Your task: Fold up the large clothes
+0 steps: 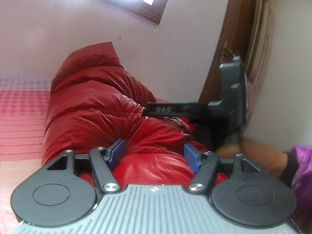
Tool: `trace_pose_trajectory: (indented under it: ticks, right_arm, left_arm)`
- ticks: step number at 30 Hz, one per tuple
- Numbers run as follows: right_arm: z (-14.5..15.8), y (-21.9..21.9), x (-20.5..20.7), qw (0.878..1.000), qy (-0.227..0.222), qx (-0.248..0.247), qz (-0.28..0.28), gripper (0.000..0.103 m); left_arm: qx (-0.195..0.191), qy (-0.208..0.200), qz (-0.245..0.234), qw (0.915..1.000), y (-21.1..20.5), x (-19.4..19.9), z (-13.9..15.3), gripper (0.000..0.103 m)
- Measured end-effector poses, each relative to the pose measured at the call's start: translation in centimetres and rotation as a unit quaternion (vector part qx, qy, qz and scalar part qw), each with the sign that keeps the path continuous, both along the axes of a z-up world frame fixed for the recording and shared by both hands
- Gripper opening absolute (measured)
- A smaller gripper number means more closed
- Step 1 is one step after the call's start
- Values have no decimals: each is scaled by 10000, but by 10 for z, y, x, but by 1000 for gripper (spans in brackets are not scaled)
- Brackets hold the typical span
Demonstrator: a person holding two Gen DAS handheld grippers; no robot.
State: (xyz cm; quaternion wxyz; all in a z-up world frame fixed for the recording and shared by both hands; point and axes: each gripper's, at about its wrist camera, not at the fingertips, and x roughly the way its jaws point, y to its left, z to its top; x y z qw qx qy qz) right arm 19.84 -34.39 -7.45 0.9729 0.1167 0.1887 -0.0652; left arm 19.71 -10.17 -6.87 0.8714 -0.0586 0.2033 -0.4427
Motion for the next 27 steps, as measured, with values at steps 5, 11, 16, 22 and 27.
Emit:
trace_pose_trajectory:
  ticks: [5, 11, 16, 22, 27]
  right_arm:
    - [39, -22, -7, 9982, 236, 537, 111, 48]
    - [87, -16, 11, 9972, 141, 615, 395, 49]
    - [59, -9, 59, 9947, 867, 417, 376, 45]
    - [19, -28, 70, 9894, 989, 1001, 352, 44]
    - [-5, -34, 70, 9876, 894, 1278, 202, 44]
  left_arm:
    - [-62, 29, -6, 10000, 1, 2, 0, 68]
    - [-40, -28, 31, 10000, -1, 0, 0, 68]
    - [-88, -41, 7, 10000, -1, -1, -2, 68]
    - [-99, -140, -52, 9998, -2, -2, -3, 68]
    - [-80, -233, -98, 9996, -3, -3, -4, 68]
